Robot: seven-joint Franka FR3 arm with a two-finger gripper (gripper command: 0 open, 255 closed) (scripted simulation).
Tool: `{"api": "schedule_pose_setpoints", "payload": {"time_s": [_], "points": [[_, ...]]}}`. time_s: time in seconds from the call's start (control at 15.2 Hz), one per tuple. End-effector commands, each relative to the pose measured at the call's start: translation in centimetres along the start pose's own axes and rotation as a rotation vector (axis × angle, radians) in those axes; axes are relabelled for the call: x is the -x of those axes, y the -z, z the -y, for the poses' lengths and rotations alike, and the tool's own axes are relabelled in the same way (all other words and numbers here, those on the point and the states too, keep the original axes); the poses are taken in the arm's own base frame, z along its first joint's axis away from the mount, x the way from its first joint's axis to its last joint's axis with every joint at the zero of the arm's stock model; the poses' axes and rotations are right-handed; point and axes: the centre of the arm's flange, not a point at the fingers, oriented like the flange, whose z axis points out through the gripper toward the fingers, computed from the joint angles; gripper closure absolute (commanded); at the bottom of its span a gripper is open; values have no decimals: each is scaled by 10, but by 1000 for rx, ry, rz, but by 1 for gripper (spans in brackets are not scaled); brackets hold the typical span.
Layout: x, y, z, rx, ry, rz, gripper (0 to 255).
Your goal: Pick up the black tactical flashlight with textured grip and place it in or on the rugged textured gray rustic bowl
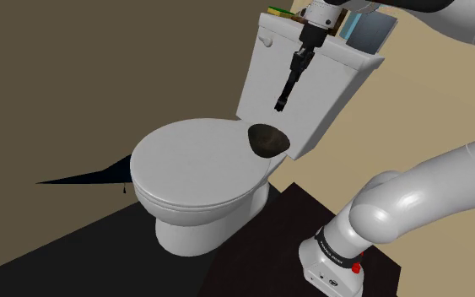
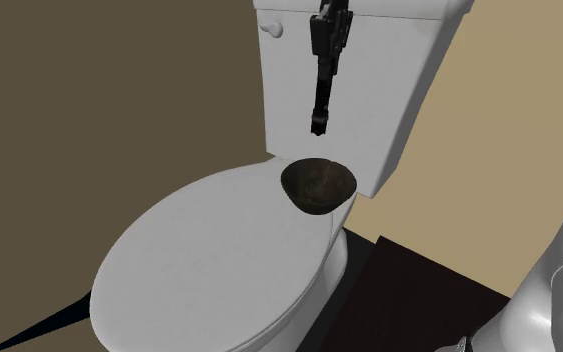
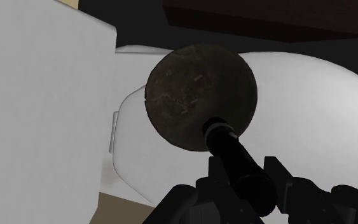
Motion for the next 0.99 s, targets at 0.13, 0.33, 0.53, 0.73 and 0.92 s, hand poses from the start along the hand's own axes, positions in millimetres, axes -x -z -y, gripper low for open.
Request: {"api": "schedule_pose_setpoints", "payload": {"time_s": [0.13,0.33,0.53,0.73,0.92], "points": [[6,-17,-6,0,2,1,255],[6,-33,-7,0,2,1,255],[6,-49,-7,0,2,1,255],[6,-64,-7,0,2,1,255],[6,-80,-7,0,2,1,255]]}}
